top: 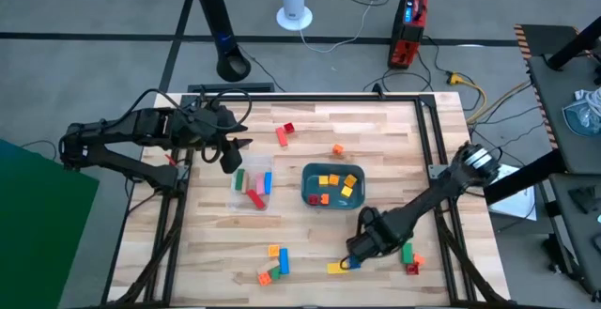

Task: Sort blocks by size
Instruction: Put the right green square game piece into the blue bin, then put the blue rectangular game piece into the transparent bin

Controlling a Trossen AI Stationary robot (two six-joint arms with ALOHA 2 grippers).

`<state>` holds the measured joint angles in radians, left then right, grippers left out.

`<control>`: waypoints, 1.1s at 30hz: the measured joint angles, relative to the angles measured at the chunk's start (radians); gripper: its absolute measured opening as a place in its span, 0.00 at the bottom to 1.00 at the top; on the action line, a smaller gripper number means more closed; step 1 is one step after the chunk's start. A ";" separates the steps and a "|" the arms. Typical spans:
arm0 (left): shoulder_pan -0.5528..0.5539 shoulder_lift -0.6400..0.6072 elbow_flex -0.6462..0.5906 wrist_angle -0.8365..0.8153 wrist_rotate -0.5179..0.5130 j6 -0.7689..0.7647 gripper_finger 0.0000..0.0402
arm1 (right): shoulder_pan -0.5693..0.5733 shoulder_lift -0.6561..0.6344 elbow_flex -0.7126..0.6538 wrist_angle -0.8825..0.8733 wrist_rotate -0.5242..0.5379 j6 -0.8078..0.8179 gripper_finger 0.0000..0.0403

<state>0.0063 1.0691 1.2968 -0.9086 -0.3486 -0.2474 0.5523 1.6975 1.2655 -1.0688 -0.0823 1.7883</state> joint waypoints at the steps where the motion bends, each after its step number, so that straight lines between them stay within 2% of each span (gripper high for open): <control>1: 0.000 0.000 0.000 0.001 0.000 0.000 0.39 | -0.014 -0.030 0.012 -0.029 0.040 -0.010 0.21; 5: 0.000 0.000 0.000 0.020 0.000 -0.006 0.39 | -0.106 -0.145 0.043 -0.058 0.229 -0.086 0.21; 9: 0.000 0.000 0.000 0.044 0.000 -0.011 0.39 | -0.242 -0.209 0.044 -0.019 0.358 -0.231 0.24; 13: 0.000 0.000 0.000 0.045 0.000 -0.016 0.39 | -0.371 -0.207 0.051 0.074 0.356 -0.431 0.36; 17: 0.000 0.000 0.000 0.042 0.000 -0.031 0.39 | -0.425 -0.197 0.090 0.091 0.343 -0.550 0.46; 21: 0.000 0.000 0.000 0.035 0.000 -0.035 0.39 | -0.426 -0.202 0.123 0.071 0.344 -0.569 0.53; 24: 0.000 0.000 0.000 0.025 0.000 -0.042 0.39 | -0.391 -0.207 0.137 0.072 0.324 -0.518 0.55; 28: 0.000 0.000 0.000 0.018 0.000 -0.042 0.39 | -0.290 -0.203 0.138 0.088 0.259 -0.372 0.56; 33: 0.000 0.000 0.000 0.018 0.000 -0.029 0.39 | -0.110 -0.170 0.138 0.118 0.254 -0.124 0.56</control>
<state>0.0065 1.0691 1.2968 -0.8909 -0.3485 -0.2763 0.4425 1.5279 1.4036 -0.9505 0.1714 1.6644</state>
